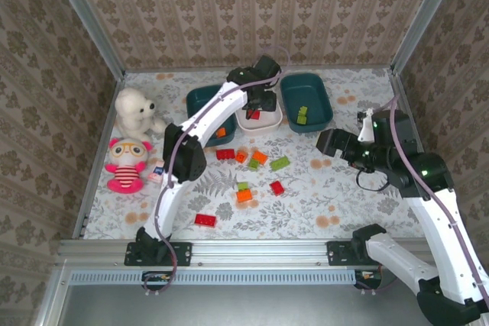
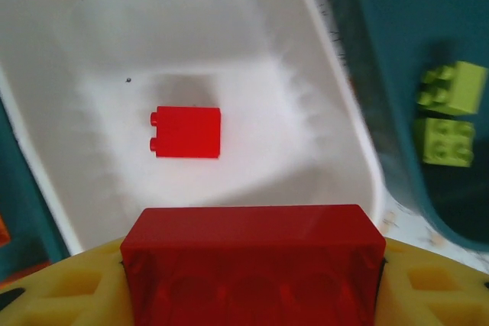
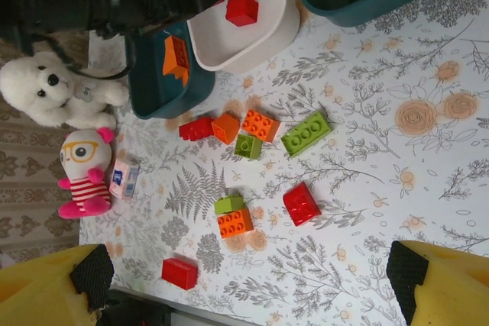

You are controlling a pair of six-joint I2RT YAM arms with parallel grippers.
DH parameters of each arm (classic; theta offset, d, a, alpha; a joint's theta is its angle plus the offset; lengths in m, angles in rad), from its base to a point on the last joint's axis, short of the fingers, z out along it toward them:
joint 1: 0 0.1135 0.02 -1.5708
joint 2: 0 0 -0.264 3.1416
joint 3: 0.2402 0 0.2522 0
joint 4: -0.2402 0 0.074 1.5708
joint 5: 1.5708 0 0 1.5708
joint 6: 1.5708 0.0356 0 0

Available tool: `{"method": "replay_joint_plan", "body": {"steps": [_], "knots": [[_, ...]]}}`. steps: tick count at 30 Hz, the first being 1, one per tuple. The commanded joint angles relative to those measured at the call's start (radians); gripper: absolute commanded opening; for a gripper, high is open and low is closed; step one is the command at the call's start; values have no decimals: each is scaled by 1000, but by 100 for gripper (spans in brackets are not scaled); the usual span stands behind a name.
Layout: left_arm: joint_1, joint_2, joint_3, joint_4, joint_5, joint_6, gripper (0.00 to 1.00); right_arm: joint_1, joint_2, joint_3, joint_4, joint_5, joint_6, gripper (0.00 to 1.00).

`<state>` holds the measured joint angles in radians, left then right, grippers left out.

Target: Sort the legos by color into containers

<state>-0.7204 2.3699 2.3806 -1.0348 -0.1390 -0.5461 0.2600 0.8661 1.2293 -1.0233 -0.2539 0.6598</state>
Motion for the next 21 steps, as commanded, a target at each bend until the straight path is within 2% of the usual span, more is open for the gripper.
{"method": "replay_joint_plan", "body": {"steps": [1, 9, 21], "knots": [[24, 54, 42, -88, -11, -37, 48, 3, 7, -16, 34, -33, 14, 96], [36, 88, -6, -81, 24, -151, 47, 3, 36, -78, 238, -102, 53, 98], [35, 130, -11, -87, 69, -201, 47, 4, 82, -80, 259, -103, 58, 97]]}}
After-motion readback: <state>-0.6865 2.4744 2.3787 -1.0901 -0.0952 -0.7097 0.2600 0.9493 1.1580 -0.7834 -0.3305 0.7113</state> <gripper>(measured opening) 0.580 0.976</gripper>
